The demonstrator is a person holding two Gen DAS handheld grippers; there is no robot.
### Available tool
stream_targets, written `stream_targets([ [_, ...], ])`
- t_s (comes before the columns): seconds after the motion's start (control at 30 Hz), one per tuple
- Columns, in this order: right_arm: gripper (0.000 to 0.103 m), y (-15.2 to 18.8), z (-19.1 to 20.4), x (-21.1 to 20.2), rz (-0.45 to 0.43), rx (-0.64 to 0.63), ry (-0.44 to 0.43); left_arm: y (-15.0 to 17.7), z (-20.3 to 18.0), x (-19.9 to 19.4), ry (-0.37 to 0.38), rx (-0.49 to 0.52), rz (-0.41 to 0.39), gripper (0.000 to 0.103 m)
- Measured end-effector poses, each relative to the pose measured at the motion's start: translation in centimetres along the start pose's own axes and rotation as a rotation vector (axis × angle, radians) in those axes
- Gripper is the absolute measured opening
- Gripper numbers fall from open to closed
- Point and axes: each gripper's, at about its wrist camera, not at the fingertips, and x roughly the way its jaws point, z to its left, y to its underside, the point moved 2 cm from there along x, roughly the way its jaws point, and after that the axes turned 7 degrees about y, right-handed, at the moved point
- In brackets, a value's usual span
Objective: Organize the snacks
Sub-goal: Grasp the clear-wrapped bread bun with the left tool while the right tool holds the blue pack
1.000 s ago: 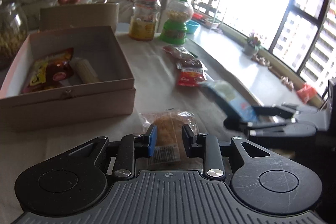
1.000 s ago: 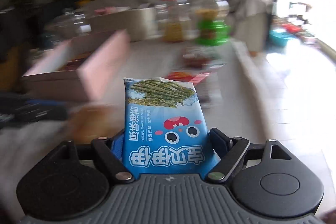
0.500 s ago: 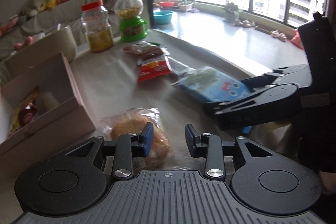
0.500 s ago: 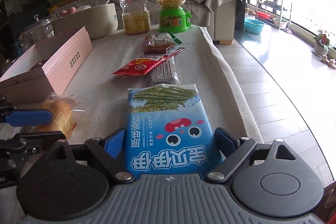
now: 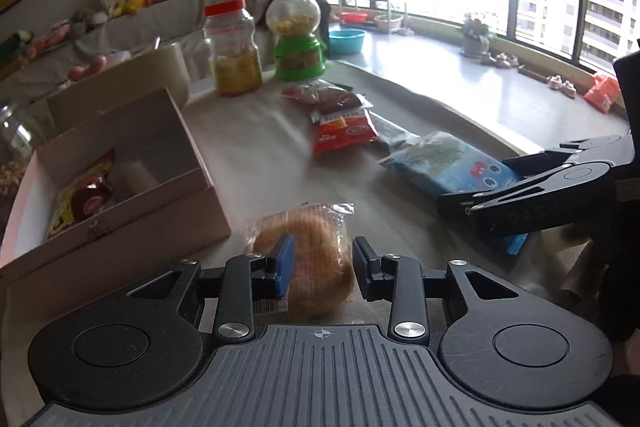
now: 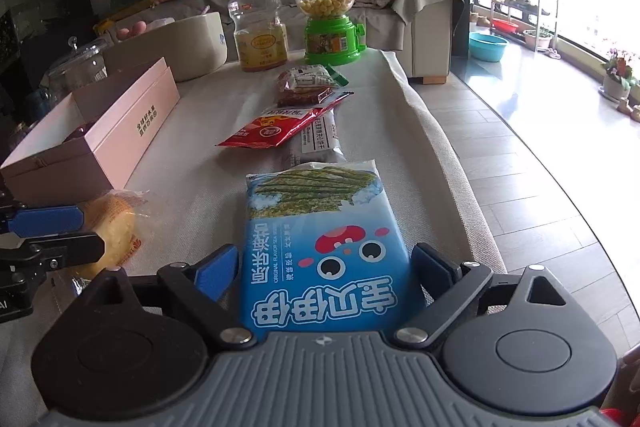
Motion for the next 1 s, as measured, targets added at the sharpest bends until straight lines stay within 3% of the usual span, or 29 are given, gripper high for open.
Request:
stream_targets([
  [0.17,0.103,-0.3,2.2,0.6,0.049,-0.066,0.142,-0.3,0.2,0.1,0.009,-0.022,0.014,0.04],
  [0.3,0.103,-1.1,3.1,1.1,0.115,-0.023,0.143,-0.3,0.7,-0.4,0.037,-0.058,0.027,0.04],
  [0.53,0.103,-0.4,2.4,0.7,0.111,-0.004,0.134,-0.2,1.0,-0.6,0.019,-0.065,0.049,0.04],
  [0.6,0.103,0.0,2.1,0.3,0.087,-0.001,0.131,-0.2,0.9,-0.5,0.034,-0.066,0.047,0.046],
  [0.67,0.103,0.4,2.0,0.0,0.061,-0.005,0.124,-0.2,0.8,-0.3,0.081,-0.074,0.041,0.062],
  [0.7,0.103,0.5,2.0,0.0,0.053,-0.006,0.123,-0.2,0.9,-0.3,0.109,-0.08,0.037,0.065],
  [0.8,0.103,0.6,2.0,-0.1,0.046,-0.004,0.12,-0.3,1.6,-0.6,0.152,-0.123,0.026,0.066],
  [0.93,0.103,0.7,1.9,-0.1,0.038,-0.002,0.116,0.0,3.1,-0.7,0.063,-0.157,0.004,0.063],
  [1.0,0.103,0.7,1.9,-0.1,0.037,-0.002,0.116,0.1,3.7,0.1,0.058,-0.176,0.025,0.068],
])
